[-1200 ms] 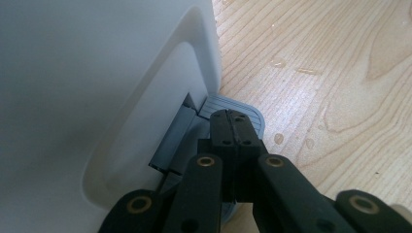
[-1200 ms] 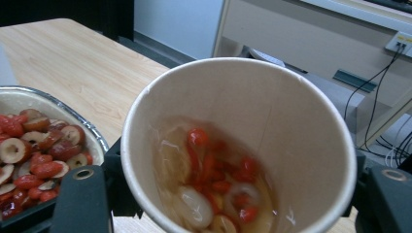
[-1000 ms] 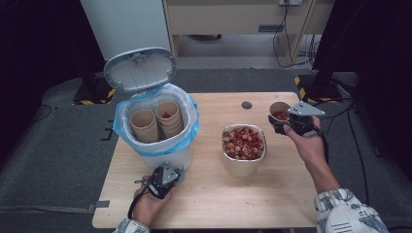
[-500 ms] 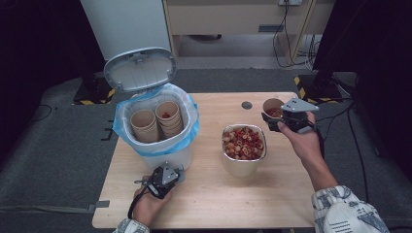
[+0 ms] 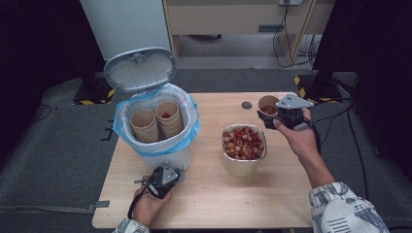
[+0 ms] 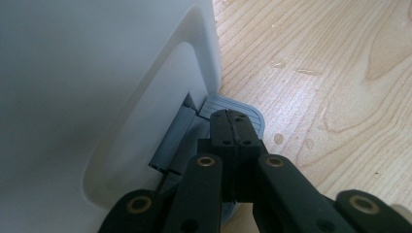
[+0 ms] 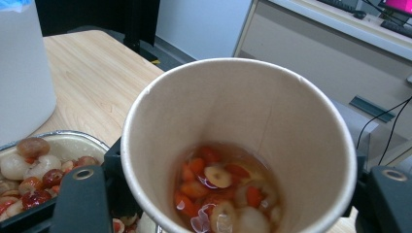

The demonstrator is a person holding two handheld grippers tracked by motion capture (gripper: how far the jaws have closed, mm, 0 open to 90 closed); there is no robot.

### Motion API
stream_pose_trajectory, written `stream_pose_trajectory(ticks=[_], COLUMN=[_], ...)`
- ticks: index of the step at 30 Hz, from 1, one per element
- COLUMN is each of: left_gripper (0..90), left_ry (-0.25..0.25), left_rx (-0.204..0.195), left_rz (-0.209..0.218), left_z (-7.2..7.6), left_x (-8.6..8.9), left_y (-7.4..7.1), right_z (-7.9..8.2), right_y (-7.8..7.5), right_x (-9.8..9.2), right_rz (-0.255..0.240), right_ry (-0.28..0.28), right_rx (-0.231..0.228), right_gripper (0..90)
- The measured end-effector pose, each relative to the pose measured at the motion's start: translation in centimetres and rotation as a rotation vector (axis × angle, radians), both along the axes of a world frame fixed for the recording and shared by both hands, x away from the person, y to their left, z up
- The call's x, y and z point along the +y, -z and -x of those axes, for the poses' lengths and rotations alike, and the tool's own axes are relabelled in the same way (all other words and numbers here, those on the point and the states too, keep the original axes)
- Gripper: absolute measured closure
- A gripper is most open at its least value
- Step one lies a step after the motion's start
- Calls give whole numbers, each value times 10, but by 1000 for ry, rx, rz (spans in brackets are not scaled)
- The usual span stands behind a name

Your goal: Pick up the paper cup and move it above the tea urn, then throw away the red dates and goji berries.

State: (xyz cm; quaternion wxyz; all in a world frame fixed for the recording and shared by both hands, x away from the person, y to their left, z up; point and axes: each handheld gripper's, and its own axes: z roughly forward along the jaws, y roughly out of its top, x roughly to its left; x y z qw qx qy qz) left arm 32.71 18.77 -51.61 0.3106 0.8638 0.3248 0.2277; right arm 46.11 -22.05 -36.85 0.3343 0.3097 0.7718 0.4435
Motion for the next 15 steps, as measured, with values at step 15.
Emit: stream_pose_trajectory(ticks=[15], left_gripper=[898], left_ry=[-1], left_rx=[0], left_rz=[0], left_z=[0], left_x=[0], left_y=[0], right_z=[-3], right_y=[-17], right_x=[2], right_rz=[1], right_ry=[-6], right_rx=[-28], right_gripper=[293])
